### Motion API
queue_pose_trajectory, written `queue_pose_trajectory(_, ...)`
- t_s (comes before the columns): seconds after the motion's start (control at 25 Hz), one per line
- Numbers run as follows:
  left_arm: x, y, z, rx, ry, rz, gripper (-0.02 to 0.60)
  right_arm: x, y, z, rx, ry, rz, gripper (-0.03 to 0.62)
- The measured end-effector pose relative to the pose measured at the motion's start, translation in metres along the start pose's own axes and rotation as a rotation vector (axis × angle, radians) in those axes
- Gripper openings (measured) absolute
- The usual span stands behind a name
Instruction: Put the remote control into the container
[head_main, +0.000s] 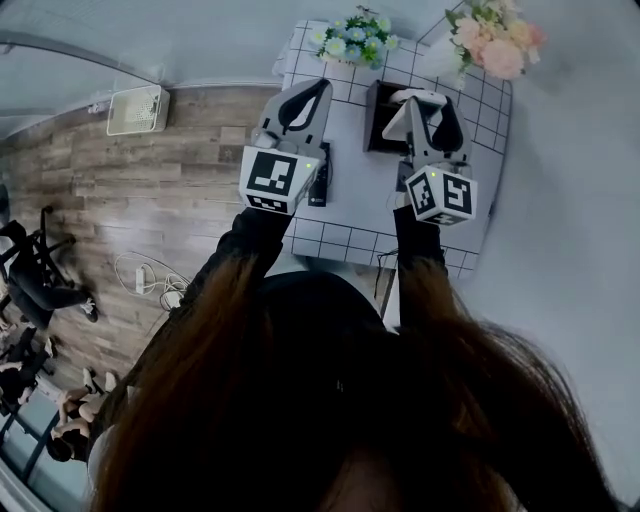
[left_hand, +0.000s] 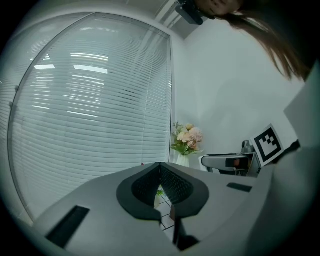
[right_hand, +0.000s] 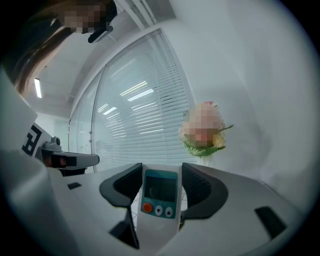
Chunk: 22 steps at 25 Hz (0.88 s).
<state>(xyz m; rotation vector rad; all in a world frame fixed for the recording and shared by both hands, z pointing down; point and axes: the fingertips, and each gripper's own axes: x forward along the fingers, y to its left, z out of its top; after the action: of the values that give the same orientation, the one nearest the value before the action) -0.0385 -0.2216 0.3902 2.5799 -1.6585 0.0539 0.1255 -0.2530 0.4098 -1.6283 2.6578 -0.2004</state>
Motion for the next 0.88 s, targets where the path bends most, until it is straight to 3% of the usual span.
queue_pose_trajectory(0.56, -0.001, 0.011, -0.005, 0.009, 0.014, 0.028, 0.009, 0.019, -0.01, -0.008, -0.009, -0.047, -0.025, 0.256)
queue_pose_trajectory(0.88, 0.0, 0.014, -0.01, 0.008, 0.023, 0.033, 0.009, 0.01, -0.005, -0.045, -0.031, 0.036, -0.027, 0.256)
